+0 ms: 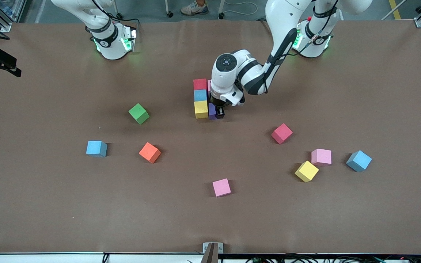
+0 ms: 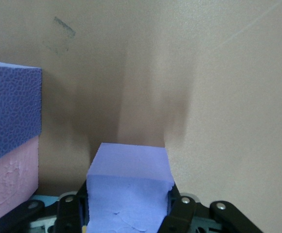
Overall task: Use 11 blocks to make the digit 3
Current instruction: 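Hold the purple cube in place with the left gripper, adjusting it, then open the left gripper and lift it off the purple cube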
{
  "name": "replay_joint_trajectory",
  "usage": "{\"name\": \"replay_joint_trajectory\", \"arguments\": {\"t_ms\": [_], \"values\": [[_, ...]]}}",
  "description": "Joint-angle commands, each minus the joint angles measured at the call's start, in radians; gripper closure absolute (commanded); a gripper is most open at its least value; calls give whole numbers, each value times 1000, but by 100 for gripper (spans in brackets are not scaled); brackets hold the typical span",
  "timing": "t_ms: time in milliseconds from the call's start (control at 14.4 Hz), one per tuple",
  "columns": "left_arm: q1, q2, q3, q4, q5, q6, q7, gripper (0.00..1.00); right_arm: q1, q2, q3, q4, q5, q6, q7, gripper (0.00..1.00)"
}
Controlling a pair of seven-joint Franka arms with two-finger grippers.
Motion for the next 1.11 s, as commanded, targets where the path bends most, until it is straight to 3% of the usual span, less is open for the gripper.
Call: {"name": "replay_joint_trajectory", "arguments": {"t_ms": [0, 833, 1042], "values": [[-19, 7, 7, 1, 20, -20, -26, 86, 3, -16, 1, -13, -18, 3, -3, 0], [-19, 31, 10, 47, 20, -20, -30, 84, 1, -16, 1, -13, -17, 3, -3, 0], [-16, 33, 10, 53, 20, -20, -29, 67, 1, -16, 1, -13, -18, 3, -3, 0]]}}
